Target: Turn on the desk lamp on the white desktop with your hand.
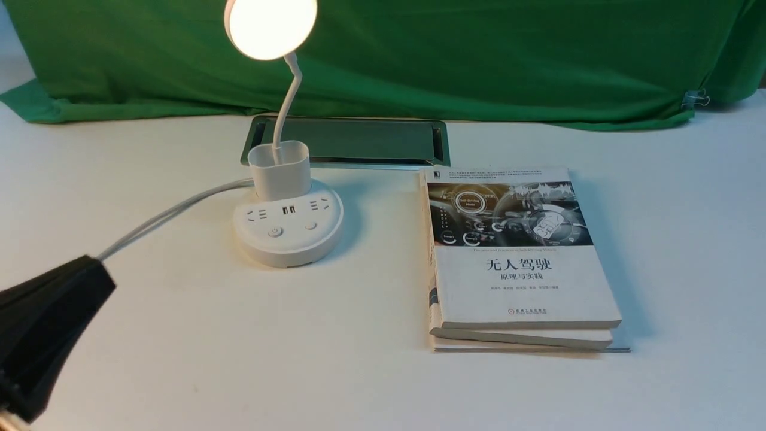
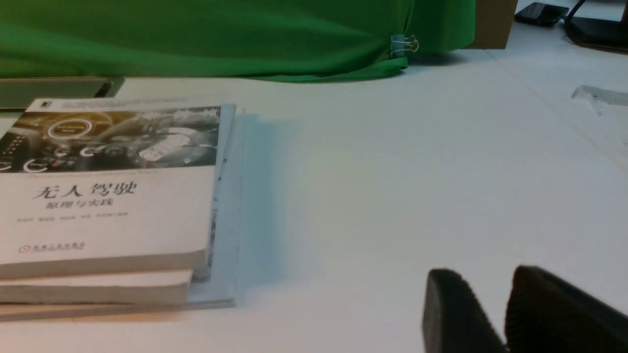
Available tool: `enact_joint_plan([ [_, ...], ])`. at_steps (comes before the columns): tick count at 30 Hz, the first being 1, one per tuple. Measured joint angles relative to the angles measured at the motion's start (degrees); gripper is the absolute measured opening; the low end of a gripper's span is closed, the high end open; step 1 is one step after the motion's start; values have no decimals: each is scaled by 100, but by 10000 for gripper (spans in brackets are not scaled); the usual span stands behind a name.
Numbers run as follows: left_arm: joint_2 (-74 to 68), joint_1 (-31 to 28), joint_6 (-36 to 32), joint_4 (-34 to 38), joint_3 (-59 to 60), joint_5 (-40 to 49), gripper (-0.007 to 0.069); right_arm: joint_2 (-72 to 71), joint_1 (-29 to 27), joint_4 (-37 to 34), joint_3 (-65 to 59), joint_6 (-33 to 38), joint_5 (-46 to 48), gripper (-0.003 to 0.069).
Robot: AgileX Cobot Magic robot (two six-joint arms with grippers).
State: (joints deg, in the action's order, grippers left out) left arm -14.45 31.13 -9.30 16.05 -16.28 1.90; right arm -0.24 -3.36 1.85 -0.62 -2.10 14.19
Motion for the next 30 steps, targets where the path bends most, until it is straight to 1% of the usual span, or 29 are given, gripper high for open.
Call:
enact_joint_plan([
  [3,302,0,0,-412,121,25,21,0,0,0,0,0,0,237],
  [4,455,0,0,-695,164,47,21,0,0,0,0,0,0,237],
  [7,549,0,0,-1055,171,86,21,0,0,0,0,0,0,237],
  [23,549,0,0,-1241,192,91,21,0,0,0,0,-1,-7,237],
  [25,576,-14,4,-1496,337,19,21,0,0,0,0,-1,-7,237],
  [27,642,-136,11,-1807,557,-75,21,0,0,0,0,-1,-7,237],
  [28,652,-160,11,-1837,557,-91,21,0,0,0,0,-1,-7,237],
  [30,785,-536,18,-2027,917,-291,21,0,0,0,0,-1,-7,237],
])
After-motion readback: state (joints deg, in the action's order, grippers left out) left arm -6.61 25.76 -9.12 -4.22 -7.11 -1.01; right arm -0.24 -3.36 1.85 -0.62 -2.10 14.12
